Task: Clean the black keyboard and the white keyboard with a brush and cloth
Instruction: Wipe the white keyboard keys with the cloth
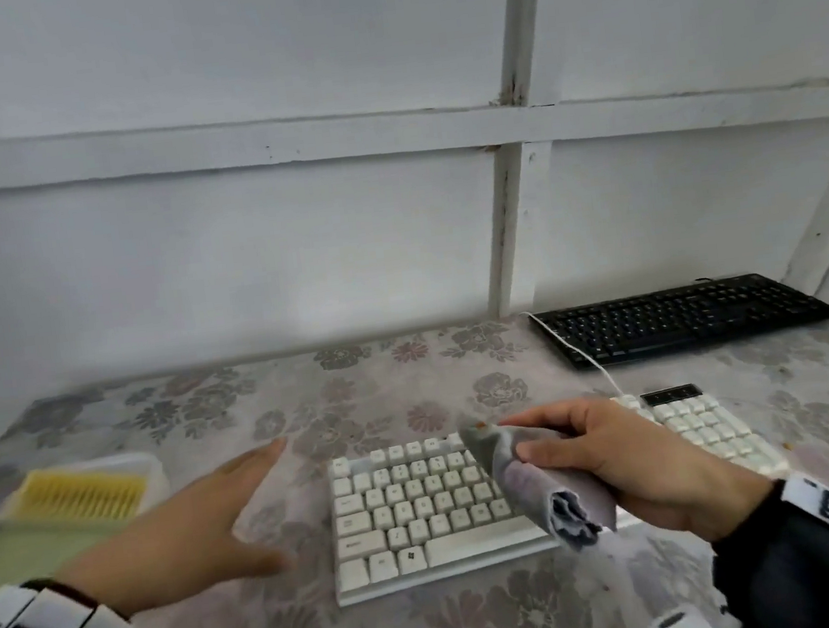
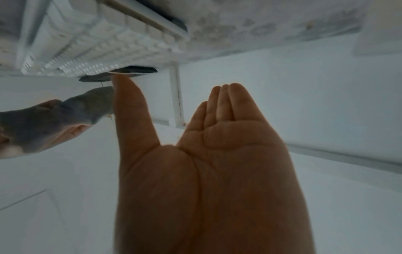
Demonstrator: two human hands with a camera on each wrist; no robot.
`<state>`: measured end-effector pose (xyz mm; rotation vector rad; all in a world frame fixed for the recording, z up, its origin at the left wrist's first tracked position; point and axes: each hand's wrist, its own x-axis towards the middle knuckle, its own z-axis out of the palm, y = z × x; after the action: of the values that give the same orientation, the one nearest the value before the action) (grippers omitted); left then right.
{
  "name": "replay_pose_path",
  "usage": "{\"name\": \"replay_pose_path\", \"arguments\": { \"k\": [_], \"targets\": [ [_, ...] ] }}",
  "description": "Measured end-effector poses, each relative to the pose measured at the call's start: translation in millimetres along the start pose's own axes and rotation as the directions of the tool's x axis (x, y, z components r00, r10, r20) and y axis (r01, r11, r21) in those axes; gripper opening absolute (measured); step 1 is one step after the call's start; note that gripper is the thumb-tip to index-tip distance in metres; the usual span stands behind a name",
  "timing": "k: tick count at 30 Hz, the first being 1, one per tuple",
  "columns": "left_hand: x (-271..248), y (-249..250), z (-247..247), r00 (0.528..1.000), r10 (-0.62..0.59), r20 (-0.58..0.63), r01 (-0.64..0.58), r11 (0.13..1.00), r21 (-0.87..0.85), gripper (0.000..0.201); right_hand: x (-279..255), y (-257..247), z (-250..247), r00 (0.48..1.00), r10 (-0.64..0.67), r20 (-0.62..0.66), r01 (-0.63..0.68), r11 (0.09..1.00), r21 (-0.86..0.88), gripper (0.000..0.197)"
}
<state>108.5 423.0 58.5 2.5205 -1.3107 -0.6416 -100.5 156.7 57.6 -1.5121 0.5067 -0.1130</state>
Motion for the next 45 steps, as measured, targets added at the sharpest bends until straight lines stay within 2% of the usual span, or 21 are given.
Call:
{"name": "replay_pose_path", "arguments": {
  "k": [3,8,12,15,18,22,26,32,36,42,45],
  "targets": [
    [-21,-25,-21,0.997,0.000,-0.076,0.003,1.000,0.030,0.109,17,-14,48,0.997,-0.067,0.041,0.067,0.998,0.007,0.022],
    [-54,-84,-47,0.979,-0.089,-0.183,0.092,0.996,0.007,0.111,53,-38,141,0.978,-0.169,0.122,0.174,0.984,-0.031,0.027],
    [-78,-131,-53,0.975,-0.153,-0.164,0.148,0.988,-0.041,0.110,79,-48,219,0.968,-0.204,0.150,0.217,0.973,-0.078,0.036],
    [-86,-160,-49,0.966,-0.183,-0.181,0.178,0.983,-0.045,0.113,92,-45,267,0.956,-0.225,0.187,0.254,0.955,-0.153,0.026],
    [-84,-171,-40,0.956,-0.197,-0.218,0.185,0.980,-0.075,0.097,106,-32,299,0.953,-0.223,0.204,0.271,0.929,-0.251,0.024],
    [-73,-180,-30,0.912,-0.273,-0.306,0.209,0.952,-0.225,0.063,118,-15,316,0.963,-0.184,0.198,0.239,0.921,-0.307,0.019],
    [-65,-182,-33,0.870,-0.316,-0.378,0.216,0.934,-0.285,0.052,122,-9,319,0.963,-0.200,0.180,0.249,0.914,-0.319,0.019],
    [-56,-177,-32,0.851,-0.330,-0.409,0.229,0.933,-0.277,0.049,123,-5,318,0.951,-0.249,0.182,0.298,0.895,-0.333,0.014],
    [-52,-177,-32,0.843,-0.413,-0.345,0.195,0.831,-0.521,0.049,122,-4,319,0.942,-0.286,0.174,0.330,0.883,-0.334,0.014],
    [-56,-167,-33,0.868,-0.289,-0.405,0.012,0.826,-0.564,0.050,124,1,320,0.929,-0.340,0.148,0.370,0.866,-0.337,0.013],
    [-58,-167,-32,0.859,-0.285,-0.425,0.000,0.831,-0.557,0.050,124,1,320,0.917,-0.369,0.148,0.397,0.821,-0.411,0.016]
  ]
}}
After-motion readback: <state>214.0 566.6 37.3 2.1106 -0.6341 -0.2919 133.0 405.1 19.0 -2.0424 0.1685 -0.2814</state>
